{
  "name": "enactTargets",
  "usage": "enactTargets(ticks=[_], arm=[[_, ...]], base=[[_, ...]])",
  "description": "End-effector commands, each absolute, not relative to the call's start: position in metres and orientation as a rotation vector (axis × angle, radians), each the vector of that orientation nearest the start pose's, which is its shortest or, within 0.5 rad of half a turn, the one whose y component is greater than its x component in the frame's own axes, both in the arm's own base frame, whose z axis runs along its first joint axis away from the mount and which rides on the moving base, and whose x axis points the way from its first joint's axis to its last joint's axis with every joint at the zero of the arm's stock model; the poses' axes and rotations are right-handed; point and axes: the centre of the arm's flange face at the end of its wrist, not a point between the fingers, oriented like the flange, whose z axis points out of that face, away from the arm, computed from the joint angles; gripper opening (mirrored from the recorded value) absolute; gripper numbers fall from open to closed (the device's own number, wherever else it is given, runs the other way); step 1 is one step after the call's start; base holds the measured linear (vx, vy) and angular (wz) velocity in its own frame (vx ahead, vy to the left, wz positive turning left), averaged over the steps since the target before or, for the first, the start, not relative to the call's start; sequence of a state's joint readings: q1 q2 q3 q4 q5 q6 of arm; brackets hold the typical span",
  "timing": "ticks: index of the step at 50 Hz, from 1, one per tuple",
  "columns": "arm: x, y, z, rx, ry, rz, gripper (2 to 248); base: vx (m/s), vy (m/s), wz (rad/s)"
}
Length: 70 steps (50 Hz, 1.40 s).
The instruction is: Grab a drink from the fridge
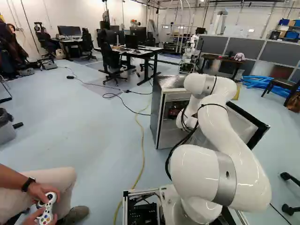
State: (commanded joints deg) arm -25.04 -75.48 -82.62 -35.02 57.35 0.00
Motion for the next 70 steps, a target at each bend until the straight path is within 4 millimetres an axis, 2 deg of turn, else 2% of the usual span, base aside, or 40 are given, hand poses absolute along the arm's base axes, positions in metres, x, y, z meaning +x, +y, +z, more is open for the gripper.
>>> enactTargets(ticks=[23, 39, 40, 44, 45, 50, 51, 70], arm=[[0.627, -0.235, 0.011, -2.612, -0.318, -1.682, 172], [0.630, -0.234, 0.010, -2.609, -0.322, -1.688, 172], [0.630, -0.234, 0.010, -2.609, -0.322, -1.688, 149], [0.630, -0.234, 0.010, -2.609, -0.322, -1.688, 149], [0.630, -0.234, 0.010, -2.609, -0.322, -1.688, 112], [0.630, -0.234, 0.010, -2.609, -0.322, -1.688, 112], [0.630, -0.234, 0.010, -2.609, -0.322, -1.688, 89], [0.628, -0.234, 0.011, -2.610, -0.320, -1.684, 88]], base=[[0.000, 0.000, 0.000], [0.000, 0.000, 0.000], [0.000, 0.000, 0.000], [0.000, 0.000, 0.000], [0.000, 0.000, 0.000], [0.000, 0.000, 0.000], [0.000, 0.000, 0.000], [0.000, 0.000, 0.000]])
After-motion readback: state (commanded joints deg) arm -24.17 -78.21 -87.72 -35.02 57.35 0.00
